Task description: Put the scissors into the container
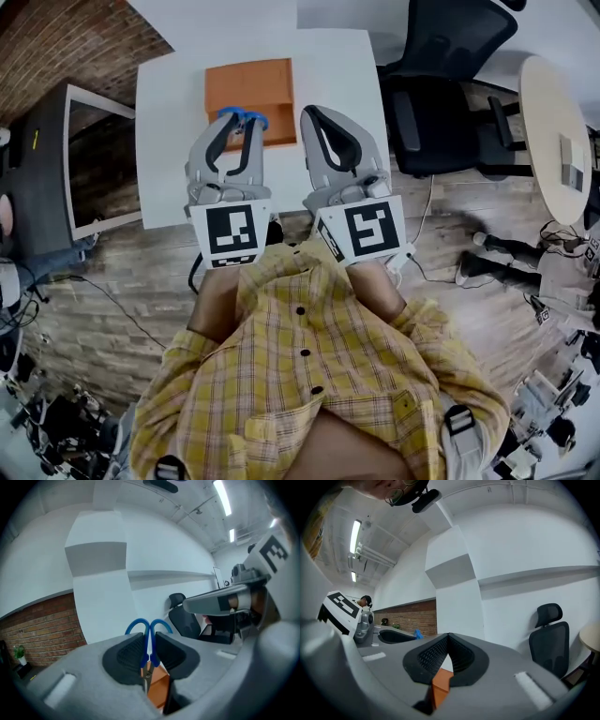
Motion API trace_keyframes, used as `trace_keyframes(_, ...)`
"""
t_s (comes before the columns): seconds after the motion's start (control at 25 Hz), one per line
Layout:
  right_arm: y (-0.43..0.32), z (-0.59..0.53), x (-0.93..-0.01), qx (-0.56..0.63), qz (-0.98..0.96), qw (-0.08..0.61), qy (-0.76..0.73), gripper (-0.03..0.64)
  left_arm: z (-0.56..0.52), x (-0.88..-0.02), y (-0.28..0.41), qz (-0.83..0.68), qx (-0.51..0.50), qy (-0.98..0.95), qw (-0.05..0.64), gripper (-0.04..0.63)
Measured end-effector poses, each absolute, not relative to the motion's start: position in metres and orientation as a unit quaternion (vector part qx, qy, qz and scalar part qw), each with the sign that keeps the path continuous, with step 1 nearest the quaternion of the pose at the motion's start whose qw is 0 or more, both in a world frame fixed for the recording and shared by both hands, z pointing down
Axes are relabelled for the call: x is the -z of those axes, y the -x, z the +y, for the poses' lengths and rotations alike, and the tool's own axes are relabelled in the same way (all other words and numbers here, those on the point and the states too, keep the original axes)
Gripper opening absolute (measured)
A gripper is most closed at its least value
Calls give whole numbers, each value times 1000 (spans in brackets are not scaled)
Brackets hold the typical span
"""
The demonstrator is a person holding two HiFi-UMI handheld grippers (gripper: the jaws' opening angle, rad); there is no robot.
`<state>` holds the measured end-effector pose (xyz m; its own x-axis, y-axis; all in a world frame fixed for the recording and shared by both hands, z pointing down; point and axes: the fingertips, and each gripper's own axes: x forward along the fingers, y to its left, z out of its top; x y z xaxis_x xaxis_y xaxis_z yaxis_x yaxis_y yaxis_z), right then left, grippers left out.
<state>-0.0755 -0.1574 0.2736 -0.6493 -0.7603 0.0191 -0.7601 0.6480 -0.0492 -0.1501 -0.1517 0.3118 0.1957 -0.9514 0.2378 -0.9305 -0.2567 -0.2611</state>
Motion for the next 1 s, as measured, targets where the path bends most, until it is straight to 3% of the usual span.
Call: trace_keyframes(1.0,81,-191,-335,83,884,-42,458,6,-206,-427,151,461,347,816,-11,84)
